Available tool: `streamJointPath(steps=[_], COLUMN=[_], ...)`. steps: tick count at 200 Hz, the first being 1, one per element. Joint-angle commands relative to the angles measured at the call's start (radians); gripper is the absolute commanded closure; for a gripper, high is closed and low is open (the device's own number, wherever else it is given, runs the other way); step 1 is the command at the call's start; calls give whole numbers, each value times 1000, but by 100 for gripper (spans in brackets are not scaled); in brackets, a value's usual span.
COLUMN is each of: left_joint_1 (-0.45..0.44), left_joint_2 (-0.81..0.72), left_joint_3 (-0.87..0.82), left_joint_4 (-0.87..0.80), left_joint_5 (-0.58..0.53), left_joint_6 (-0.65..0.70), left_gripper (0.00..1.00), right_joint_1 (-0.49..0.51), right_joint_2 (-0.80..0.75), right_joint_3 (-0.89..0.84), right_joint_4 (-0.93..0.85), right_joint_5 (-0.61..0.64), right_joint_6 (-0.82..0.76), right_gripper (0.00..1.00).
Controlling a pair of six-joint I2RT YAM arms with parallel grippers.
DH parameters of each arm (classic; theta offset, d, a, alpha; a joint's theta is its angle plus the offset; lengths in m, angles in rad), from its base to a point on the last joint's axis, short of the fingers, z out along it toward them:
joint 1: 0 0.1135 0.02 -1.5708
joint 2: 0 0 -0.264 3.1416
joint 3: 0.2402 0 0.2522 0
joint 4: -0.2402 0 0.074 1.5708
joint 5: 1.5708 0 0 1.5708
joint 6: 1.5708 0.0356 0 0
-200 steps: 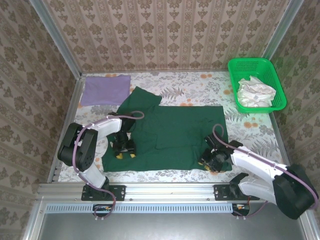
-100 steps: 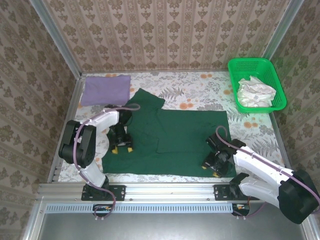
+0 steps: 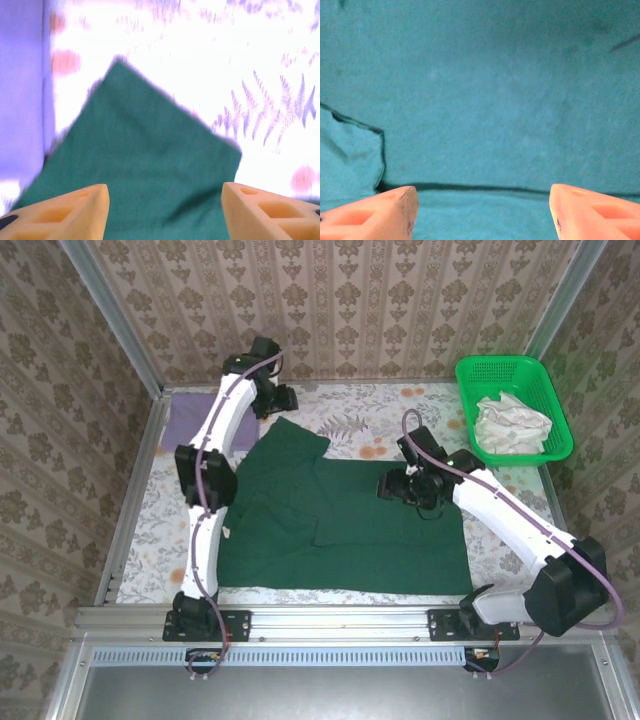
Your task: Fold and stack the t-shirts
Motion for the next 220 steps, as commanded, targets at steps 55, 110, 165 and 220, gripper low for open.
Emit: streamJointPath(steps=[55, 110, 165, 220], left_joint_1=[90, 103, 85, 75], left_joint_2=[208, 293, 274, 274], left_joint_3=[50, 75, 20, 13], left_joint_4=[387, 416, 359, 291], left_joint_5=[36, 122, 65, 61], left_joint_6=[85, 53, 125, 200], left_gripper=[43, 46, 47, 50], right_joint_1=[-78, -94, -122, -137], right_joint_2=[-8, 91, 174, 191], right_joint_3=[-43, 41, 95, 83], right_joint_4=[158, 115, 114, 131], right_joint_5=[35, 28, -29, -58], right_joint_6=[15, 17, -10, 3], right_gripper=[27, 27, 28, 28])
